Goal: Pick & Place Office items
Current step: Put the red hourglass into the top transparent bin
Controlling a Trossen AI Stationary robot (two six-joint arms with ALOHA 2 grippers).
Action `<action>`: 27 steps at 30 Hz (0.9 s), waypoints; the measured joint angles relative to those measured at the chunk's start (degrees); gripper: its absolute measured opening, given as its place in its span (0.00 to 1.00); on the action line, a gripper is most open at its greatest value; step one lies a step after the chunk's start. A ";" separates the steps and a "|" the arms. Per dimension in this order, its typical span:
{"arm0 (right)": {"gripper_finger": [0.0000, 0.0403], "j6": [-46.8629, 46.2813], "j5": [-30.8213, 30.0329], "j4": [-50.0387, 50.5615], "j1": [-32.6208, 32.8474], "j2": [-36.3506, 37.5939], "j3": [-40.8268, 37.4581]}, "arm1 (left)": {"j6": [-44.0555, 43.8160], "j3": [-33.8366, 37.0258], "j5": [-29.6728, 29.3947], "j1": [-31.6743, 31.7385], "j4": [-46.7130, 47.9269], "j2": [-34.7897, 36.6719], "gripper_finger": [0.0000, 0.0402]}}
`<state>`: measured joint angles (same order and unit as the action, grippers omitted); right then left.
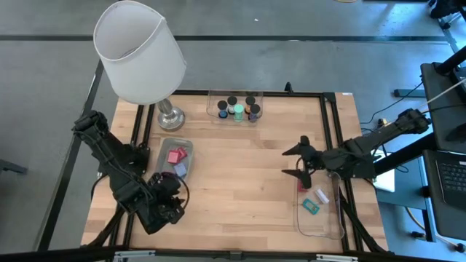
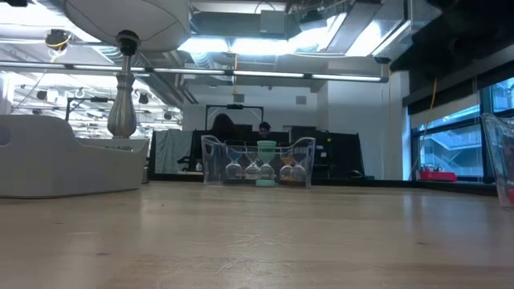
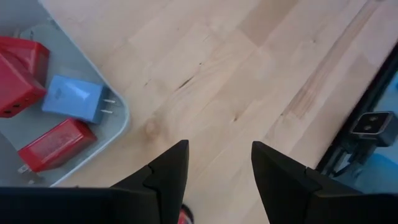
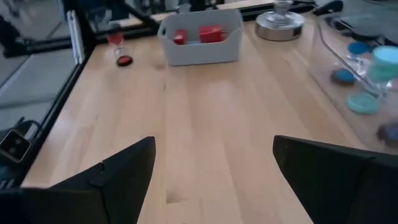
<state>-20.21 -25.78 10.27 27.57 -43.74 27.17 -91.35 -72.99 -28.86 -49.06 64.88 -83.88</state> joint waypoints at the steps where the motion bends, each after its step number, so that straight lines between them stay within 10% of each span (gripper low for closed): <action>1: 0.81 -0.71 -0.28 -1.24 -0.06 1.41 -1.84 | 0.02 0.00 -0.52 -0.20 -0.57 0.00 0.43; 17: 0.81 -1.76 2.88 -13.25 0.29 4.17 -12.23 | 14.14 0.42 -7.44 -3.45 -11.27 -1.07 0.47; 27: 0.81 -1.63 2.84 -13.23 0.29 4.12 -12.23 | 24.93 0.42 -0.70 -3.24 -23.57 -6.07 0.54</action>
<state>-21.85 -22.94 -2.96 27.86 -39.62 14.94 -66.42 -72.58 -29.56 -52.29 41.32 -89.95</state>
